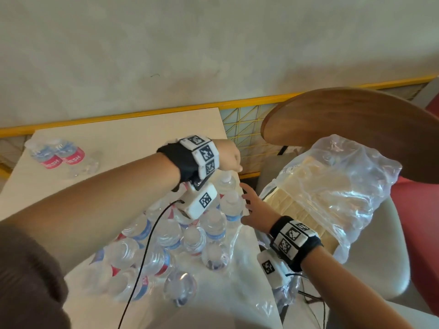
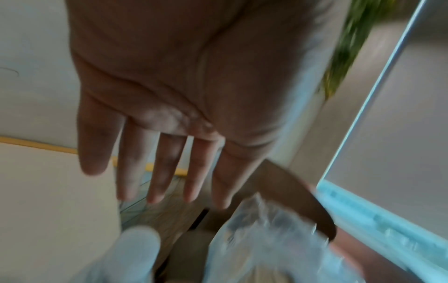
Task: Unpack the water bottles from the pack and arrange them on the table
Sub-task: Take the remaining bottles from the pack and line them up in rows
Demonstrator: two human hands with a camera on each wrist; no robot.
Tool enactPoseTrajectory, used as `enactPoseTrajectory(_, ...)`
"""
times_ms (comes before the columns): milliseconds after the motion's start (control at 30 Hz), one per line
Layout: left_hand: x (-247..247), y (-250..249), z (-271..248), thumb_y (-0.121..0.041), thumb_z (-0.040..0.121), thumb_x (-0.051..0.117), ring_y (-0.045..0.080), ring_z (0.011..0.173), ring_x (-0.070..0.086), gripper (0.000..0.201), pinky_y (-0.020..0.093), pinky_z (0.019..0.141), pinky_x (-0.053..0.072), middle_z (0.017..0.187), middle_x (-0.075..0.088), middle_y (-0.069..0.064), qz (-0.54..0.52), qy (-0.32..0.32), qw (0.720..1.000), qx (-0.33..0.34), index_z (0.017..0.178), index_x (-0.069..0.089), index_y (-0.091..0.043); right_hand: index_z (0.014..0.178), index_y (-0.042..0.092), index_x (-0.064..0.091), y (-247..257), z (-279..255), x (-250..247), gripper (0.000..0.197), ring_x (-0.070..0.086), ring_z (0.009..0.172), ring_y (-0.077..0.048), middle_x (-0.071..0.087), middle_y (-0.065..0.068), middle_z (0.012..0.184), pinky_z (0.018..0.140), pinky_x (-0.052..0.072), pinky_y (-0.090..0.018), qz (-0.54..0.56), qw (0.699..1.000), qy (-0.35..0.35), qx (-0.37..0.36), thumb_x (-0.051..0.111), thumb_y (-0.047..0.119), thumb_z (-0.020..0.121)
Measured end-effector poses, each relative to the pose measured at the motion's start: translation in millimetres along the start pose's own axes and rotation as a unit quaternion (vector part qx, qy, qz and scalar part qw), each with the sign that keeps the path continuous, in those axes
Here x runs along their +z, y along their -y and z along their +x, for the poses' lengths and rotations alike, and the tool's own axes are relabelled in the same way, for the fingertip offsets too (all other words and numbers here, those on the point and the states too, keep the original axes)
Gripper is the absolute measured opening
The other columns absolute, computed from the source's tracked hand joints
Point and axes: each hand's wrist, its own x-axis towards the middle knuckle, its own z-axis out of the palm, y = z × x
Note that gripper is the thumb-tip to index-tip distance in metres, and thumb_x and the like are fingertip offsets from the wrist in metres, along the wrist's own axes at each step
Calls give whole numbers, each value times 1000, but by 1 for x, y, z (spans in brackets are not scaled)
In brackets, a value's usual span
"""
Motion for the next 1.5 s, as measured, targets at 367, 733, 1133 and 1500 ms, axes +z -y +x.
enactPoseTrajectory(367, 40, 130, -155, -40, 91, 56, 12, 126, 48, 40, 24, 105, 33, 139, 48, -9, -161, -193, 966, -60, 128, 52, -28, 135, 28, 42, 85, -66, -4, 53, 44, 116, -8, 45, 6, 134, 93, 30, -13, -216, 963, -102, -123, 64, 25, 87)
enactPoseTrajectory(733, 134, 248, -214, -31, 91, 60, 21, 132, 42, 49, 30, 106, 32, 144, 44, 2, -229, -126, 953, -155, 136, 47, -22, 127, 26, 51, 207, -83, 151, 37, 51, 112, -14, 54, 3, 122, 92, 38, -20, -295, 929, 69, -213, 56, 26, 90)
enactPoseTrajectory(1133, 166, 286, -202, -26, 88, 62, 26, 122, 53, 48, 30, 101, 40, 136, 54, 4, -287, -154, 941, -97, 134, 49, -24, 134, 6, 46, 285, 13, 190, 42, 51, 120, -29, 51, -13, 134, 99, 42, -33, -438, 895, 14, -81, 52, 15, 94)
enactPoseTrajectory(1500, 164, 287, -186, -23, 92, 56, 33, 112, 57, 39, 38, 95, 46, 122, 61, 13, -249, -146, 951, -109, 129, 49, -17, 146, 22, 31, 294, 79, 206, 59, 37, 135, -27, 37, -9, 148, 109, 34, -34, -492, 864, 56, -87, 54, 12, 93)
